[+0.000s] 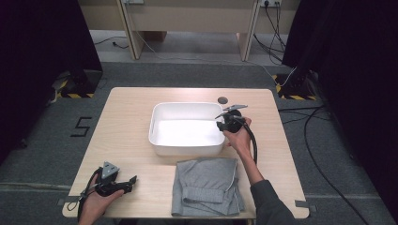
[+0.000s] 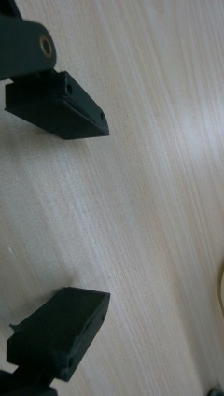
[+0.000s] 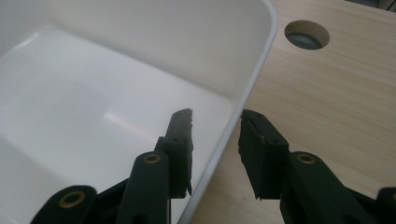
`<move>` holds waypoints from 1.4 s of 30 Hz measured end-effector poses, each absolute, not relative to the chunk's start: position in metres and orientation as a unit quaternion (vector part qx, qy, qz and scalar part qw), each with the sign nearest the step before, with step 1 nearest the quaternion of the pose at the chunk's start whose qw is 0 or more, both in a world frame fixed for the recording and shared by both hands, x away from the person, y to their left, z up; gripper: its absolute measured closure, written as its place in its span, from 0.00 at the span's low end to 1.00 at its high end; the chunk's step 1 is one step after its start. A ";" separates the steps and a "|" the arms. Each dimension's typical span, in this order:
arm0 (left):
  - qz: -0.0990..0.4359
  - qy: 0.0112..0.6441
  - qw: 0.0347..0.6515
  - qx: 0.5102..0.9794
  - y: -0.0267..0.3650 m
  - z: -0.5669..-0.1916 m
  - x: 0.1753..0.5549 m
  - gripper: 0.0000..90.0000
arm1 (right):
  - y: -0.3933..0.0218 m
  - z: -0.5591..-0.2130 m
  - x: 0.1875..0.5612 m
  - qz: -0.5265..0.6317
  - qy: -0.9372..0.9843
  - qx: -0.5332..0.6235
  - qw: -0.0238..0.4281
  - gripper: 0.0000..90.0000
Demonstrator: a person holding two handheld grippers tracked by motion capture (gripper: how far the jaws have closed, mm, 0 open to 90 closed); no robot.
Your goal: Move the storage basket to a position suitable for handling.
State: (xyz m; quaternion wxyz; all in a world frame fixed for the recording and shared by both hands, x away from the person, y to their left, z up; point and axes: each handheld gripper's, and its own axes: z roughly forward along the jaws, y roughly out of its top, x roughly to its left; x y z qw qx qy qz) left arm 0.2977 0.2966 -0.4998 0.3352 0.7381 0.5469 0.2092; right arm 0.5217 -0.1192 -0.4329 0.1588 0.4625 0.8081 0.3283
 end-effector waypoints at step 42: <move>0.209 0.548 0.335 0.738 0.296 -0.500 0.298 0.18 | -0.193 -0.408 0.490 0.381 0.773 0.462 0.211 0.40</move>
